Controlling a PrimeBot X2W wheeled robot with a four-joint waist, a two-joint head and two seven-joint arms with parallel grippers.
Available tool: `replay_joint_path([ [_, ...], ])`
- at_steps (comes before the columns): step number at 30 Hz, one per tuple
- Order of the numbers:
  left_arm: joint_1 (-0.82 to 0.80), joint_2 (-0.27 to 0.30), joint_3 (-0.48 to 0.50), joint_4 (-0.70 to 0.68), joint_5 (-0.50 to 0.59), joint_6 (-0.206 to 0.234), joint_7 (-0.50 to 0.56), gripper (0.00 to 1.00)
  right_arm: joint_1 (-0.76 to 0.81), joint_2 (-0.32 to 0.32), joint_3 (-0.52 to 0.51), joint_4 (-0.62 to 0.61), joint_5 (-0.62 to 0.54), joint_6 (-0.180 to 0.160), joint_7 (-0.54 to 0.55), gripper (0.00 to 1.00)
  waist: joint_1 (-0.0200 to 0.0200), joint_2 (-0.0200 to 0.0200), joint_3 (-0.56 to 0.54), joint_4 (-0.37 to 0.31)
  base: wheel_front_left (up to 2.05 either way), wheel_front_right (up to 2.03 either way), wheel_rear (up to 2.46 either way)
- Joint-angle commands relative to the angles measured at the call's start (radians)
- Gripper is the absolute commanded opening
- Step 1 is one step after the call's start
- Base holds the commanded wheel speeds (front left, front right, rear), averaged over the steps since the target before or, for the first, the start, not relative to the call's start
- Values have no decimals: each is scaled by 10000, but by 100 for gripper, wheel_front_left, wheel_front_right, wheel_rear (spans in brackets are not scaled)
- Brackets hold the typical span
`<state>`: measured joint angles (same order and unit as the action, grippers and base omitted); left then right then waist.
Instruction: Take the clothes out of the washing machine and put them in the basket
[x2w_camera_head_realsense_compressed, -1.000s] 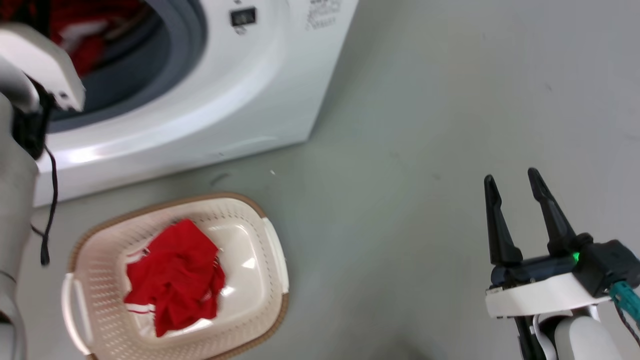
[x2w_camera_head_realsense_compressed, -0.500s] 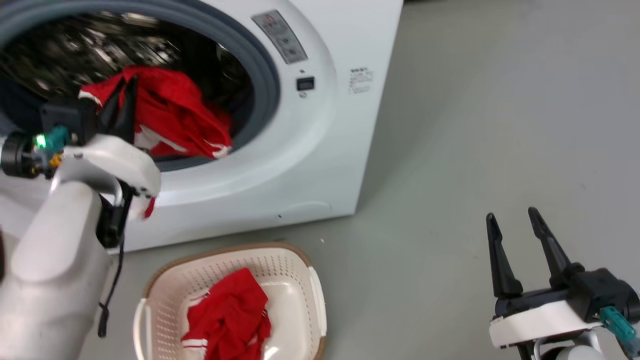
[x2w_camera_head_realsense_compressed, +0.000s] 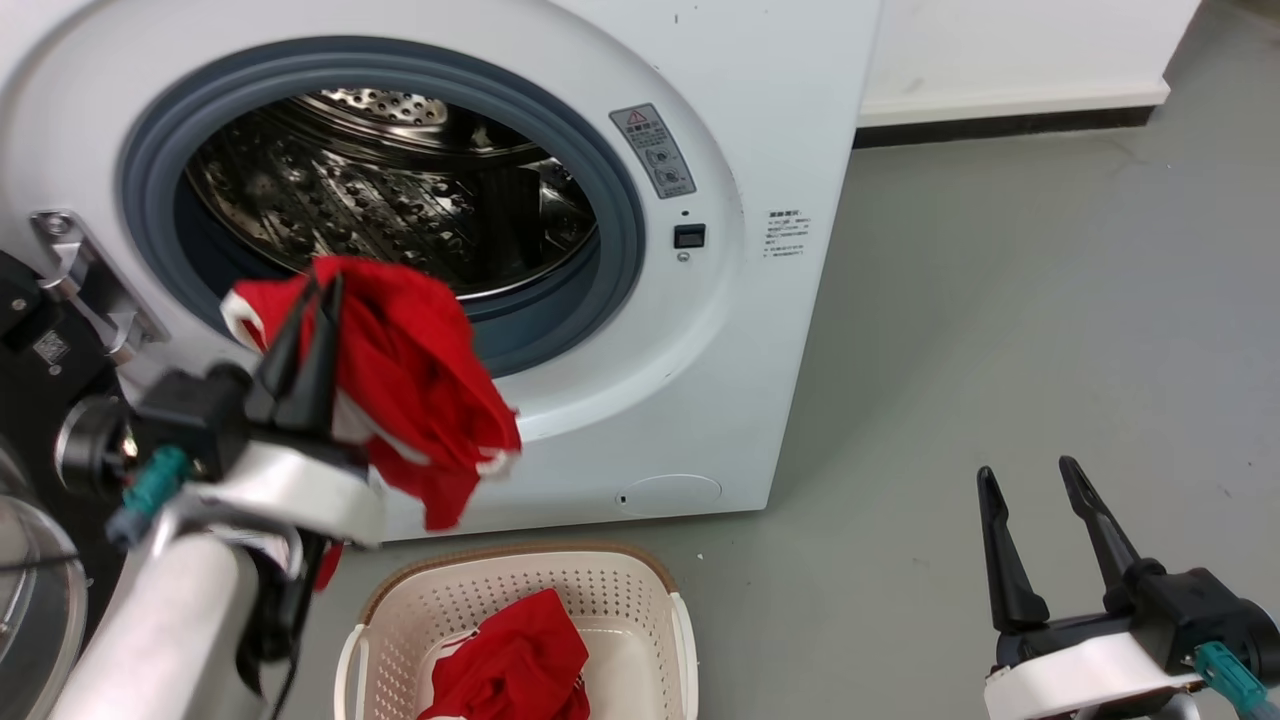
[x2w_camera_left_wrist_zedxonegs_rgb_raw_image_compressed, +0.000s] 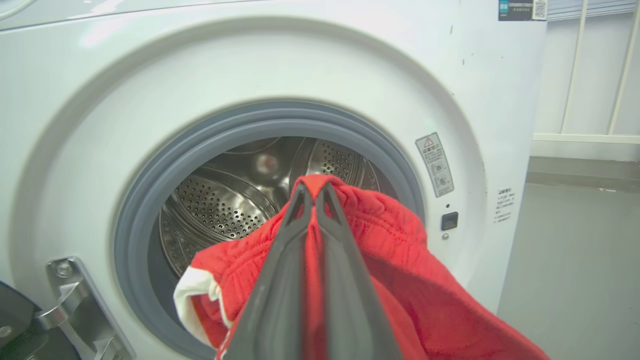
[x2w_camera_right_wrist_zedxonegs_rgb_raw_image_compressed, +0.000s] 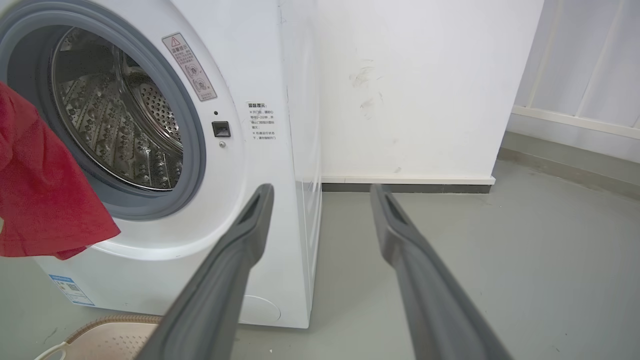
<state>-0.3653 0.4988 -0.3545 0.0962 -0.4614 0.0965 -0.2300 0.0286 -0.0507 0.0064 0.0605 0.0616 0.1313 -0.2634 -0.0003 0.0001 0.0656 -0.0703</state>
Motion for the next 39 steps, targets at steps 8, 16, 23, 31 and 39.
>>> replay_joint_path([
  [8,1441,135,-521,-791,-71,189,680,0,-44,11,-65,-118,-77,-11,-20,100,3,-1,336,148,0,0,0],
  [16,1580,-117,-1354,1079,117,-288,712,0,-439,10,-45,-231,-178,-11,-20,100,3,-1,1365,-62,0,0,0],
  [23,602,-658,-1794,3517,203,-873,474,0,-1016,11,-51,-460,-241,-11,-20,100,3,-1,2751,-387,0,0,0],
  [31,-981,-1050,-2386,6595,720,-1495,210,0,-1661,11,-71,-810,-246,-11,-20,100,3,-1,4533,-858,0,0,0],
  [39,-2239,-1440,-2427,8763,814,-1679,-110,0,-1879,13,-207,-1040,-149,-11,-20,100,3,-1,5637,-1097,0,0,0],
])
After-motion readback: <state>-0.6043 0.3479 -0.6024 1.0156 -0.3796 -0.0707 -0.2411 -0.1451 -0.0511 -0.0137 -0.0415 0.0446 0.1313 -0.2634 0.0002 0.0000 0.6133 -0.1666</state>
